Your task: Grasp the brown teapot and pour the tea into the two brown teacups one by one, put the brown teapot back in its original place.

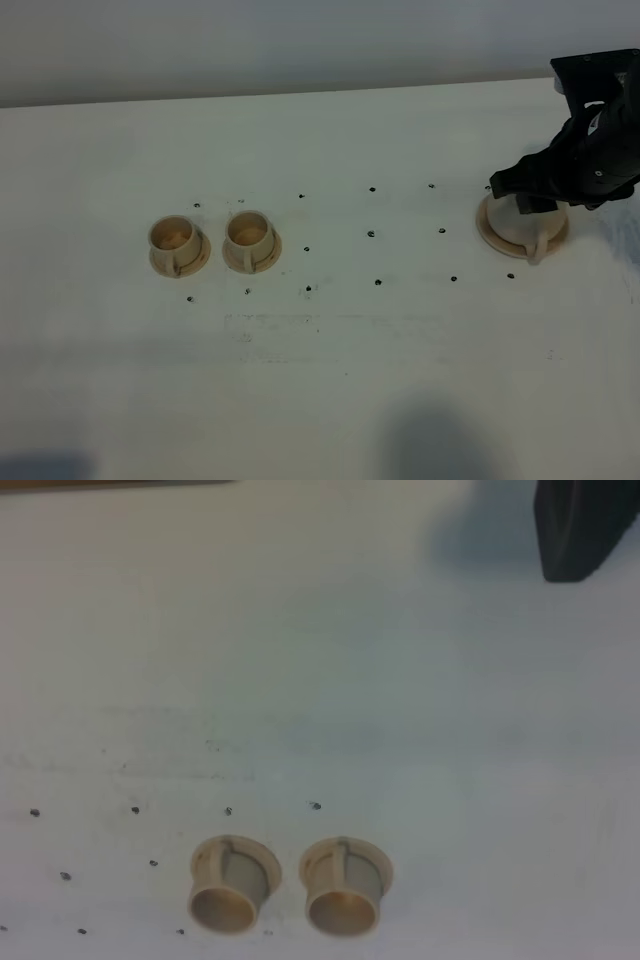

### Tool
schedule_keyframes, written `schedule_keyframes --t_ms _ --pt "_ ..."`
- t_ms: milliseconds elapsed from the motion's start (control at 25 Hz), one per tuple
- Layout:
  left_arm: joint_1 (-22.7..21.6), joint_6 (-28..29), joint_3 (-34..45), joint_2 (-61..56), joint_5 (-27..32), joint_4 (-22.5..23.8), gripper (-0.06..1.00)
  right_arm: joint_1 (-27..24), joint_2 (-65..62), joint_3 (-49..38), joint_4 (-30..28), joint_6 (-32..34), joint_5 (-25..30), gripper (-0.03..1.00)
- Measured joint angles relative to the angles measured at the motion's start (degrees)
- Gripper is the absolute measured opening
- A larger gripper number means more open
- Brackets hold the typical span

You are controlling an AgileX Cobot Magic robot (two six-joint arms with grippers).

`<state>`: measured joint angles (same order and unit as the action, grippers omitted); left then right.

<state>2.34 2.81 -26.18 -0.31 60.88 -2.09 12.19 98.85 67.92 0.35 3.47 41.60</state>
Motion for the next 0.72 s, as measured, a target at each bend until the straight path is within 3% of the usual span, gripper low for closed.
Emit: schedule_keyframes --t_ms 240,720 --pt "0.0 0.0 0.0 0.0 0.0 0.0 0.33 -1.1 1.1 0.5 -2.5 1.4 2.2 0.48" --pt "0.0 0.0 0.0 0.0 0.0 0.0 0.33 -1.2 4.5 0.5 -1.7 1.6 2.1 0.48"
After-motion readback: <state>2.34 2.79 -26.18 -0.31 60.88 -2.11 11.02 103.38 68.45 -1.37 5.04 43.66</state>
